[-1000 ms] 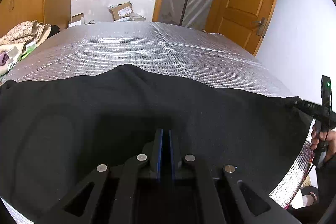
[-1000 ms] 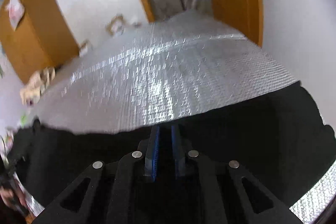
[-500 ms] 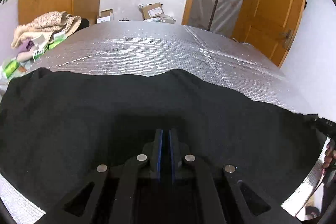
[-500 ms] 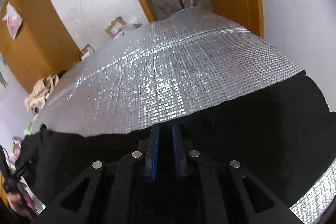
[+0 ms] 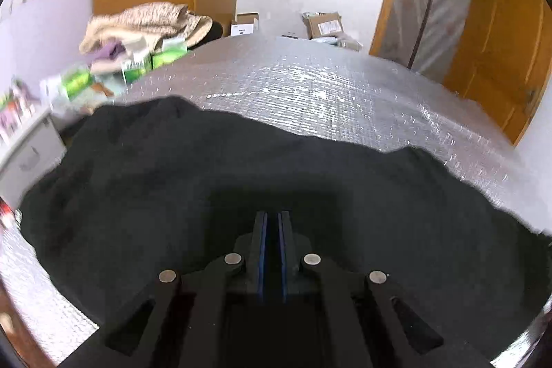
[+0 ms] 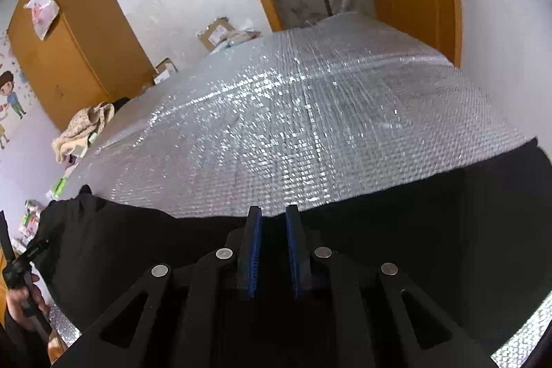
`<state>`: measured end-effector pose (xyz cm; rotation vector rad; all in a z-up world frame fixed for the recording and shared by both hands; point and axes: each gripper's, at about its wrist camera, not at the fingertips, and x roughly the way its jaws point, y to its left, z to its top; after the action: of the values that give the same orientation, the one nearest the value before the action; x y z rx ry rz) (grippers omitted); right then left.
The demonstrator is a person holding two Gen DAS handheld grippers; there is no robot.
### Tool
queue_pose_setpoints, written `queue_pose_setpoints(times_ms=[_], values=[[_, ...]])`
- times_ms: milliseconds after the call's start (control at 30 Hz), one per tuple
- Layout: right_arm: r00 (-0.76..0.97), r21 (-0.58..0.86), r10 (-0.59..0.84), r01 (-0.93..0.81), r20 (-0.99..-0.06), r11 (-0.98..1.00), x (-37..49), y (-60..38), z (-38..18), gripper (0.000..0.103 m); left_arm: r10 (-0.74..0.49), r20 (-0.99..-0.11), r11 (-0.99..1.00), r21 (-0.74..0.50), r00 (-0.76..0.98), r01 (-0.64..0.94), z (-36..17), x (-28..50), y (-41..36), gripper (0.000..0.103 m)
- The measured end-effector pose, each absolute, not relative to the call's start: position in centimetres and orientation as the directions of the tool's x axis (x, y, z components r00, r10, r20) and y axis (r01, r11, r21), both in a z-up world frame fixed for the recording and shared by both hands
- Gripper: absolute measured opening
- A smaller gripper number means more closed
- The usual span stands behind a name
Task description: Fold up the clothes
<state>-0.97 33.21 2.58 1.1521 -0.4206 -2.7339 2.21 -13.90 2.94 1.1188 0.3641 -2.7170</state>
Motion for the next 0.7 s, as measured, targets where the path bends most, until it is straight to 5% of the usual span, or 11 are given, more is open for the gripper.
queue_pose_setpoints(times_ms=[700], values=[[-0.705,0.283,-0.208,0.01,-0.679,-0.959,-1.1,32.7,2.1,0.014,-0.082,-0.71,-0.966,-0.117,-0.699,0.233,2.4,0.9,-13.0,0.009]])
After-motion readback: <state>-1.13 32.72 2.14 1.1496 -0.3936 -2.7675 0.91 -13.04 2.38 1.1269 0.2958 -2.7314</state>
